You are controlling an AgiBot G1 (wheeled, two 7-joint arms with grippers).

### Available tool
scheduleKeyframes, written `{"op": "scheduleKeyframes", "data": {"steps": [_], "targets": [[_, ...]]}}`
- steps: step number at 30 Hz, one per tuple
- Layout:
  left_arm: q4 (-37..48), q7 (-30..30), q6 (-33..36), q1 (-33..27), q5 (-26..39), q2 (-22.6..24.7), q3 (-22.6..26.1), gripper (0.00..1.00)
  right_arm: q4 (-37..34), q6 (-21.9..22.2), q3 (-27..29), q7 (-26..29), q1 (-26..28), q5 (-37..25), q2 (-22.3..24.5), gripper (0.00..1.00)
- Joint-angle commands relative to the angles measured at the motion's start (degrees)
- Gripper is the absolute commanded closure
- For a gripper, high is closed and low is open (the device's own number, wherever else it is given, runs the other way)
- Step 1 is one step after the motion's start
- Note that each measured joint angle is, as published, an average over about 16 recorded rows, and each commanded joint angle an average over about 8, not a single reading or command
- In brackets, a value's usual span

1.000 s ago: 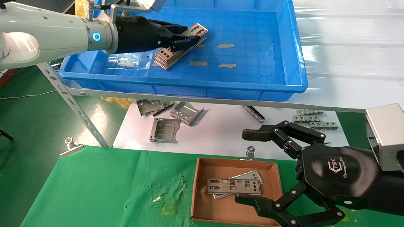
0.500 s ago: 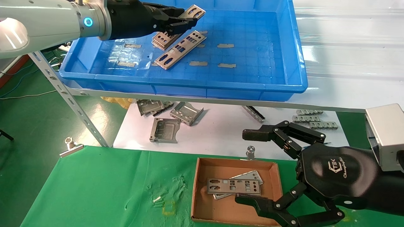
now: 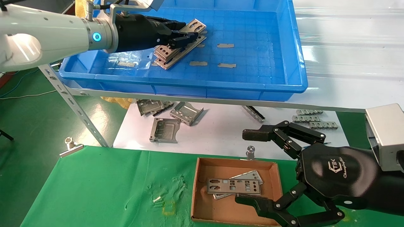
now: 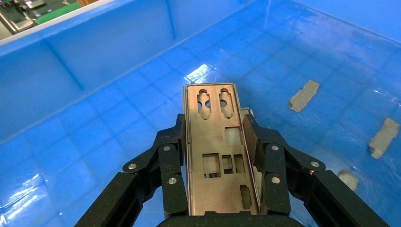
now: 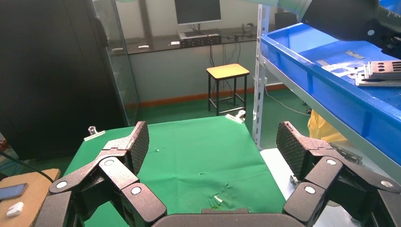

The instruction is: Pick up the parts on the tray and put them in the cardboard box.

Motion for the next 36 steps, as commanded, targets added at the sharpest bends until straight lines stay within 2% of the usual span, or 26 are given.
{"op": "scheduleKeyframes", "data": {"steps": [1,3,4,19,20,27,28,36], "targets": [[-0.5,0.3,-0.7,0.5,-0.2,0.1,0.1,0.34,0.0,0.0,0.0,0.0,0.0,0.0,0.0,0.0],[-0.8,-0.1,-1.1,0.8,-0.4,0.1,0.5,0.09,0.0,0.0,0.0,0.0,0.0,0.0,0.0,0.0],[-0.9,-0.3,-1.3,0.9,-0.5,0.1,0.7,0.02,0.0,0.0,0.0,0.0,0.0,0.0,0.0,0.0],[-2.0,-1.9,-2.4,1.1,-2.2,0.0,2.9,0.0,0.0,0.0,0.0,0.0,0.0,0.0,0.0,0.0],[-1.9,-2.0,-2.5,1.1,-2.4,0.0,3.0,0.06,0.0,0.0,0.0,0.0,0.0,0.0,0.0,0.0],[-1.7,-2.7,-2.2,0.9,-3.3,0.0,3.9,0.93,0.0,0.0,0.0,0.0,0.0,0.0,0.0,0.0],[-1.6,-2.8,-2.1,0.9,-3.4,0.0,4.0,0.99,0.0,0.0,0.0,0.0,0.0,0.0,0.0,0.0],[-1.6,-3.4,-1.4,0.6,-4.1,-0.1,5.0,1.0,0.0,0.0,0.0,0.0,0.0,0.0,0.0,0.0]]}}
